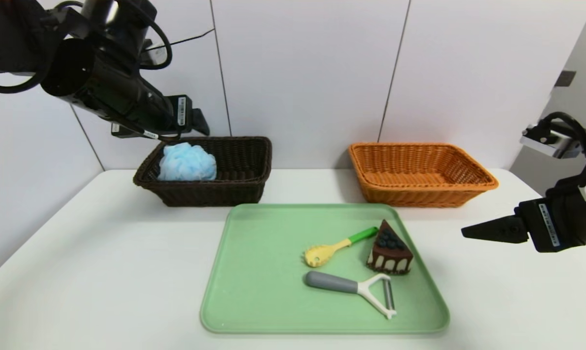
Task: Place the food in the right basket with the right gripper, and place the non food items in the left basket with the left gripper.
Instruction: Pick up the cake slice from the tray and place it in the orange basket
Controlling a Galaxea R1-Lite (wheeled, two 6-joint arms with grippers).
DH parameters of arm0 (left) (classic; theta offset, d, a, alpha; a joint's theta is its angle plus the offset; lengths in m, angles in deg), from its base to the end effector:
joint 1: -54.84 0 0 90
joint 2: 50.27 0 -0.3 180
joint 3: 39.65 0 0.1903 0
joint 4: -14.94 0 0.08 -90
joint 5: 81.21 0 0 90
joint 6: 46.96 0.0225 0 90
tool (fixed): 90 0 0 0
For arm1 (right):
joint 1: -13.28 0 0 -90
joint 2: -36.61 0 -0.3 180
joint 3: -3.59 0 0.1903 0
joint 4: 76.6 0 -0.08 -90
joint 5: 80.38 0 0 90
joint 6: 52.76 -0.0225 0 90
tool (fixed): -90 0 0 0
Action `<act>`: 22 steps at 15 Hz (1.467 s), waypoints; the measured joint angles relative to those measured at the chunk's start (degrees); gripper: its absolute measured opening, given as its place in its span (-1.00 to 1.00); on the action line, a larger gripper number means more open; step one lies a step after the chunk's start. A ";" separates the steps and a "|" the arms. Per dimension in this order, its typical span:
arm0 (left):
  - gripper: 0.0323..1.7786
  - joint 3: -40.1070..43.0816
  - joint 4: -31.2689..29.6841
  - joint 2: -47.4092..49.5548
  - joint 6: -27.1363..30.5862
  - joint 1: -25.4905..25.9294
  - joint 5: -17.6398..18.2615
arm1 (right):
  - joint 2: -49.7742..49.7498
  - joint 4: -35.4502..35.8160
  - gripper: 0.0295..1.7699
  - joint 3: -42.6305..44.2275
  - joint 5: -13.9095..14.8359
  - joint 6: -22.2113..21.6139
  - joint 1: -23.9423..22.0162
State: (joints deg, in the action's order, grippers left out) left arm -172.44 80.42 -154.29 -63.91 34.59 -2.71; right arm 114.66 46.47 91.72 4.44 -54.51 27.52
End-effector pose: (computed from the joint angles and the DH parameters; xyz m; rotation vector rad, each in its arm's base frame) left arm 0.3030 -0.1070 0.3217 -0.1104 0.6313 -0.0549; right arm 0.1888 0.0500 0.2521 -0.0363 0.8235 0.3072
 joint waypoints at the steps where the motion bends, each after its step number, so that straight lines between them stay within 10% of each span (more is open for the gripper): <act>1: 0.81 2.07 0.78 1.51 -0.61 -2.32 -0.05 | 0.44 -0.04 0.92 0.41 0.06 -0.33 0.04; 9: 0.88 18.43 0.94 8.48 -10.40 -15.49 -0.18 | 5.46 -0.28 0.92 3.47 2.49 -1.72 3.60; 22: 0.90 20.87 0.95 9.12 -11.43 -20.21 -0.07 | 15.30 -0.21 0.92 8.72 5.36 -5.95 10.45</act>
State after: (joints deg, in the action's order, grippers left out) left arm -151.57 81.37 -145.17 -75.34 14.37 -2.78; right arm 129.96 46.26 100.44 9.80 -60.46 37.97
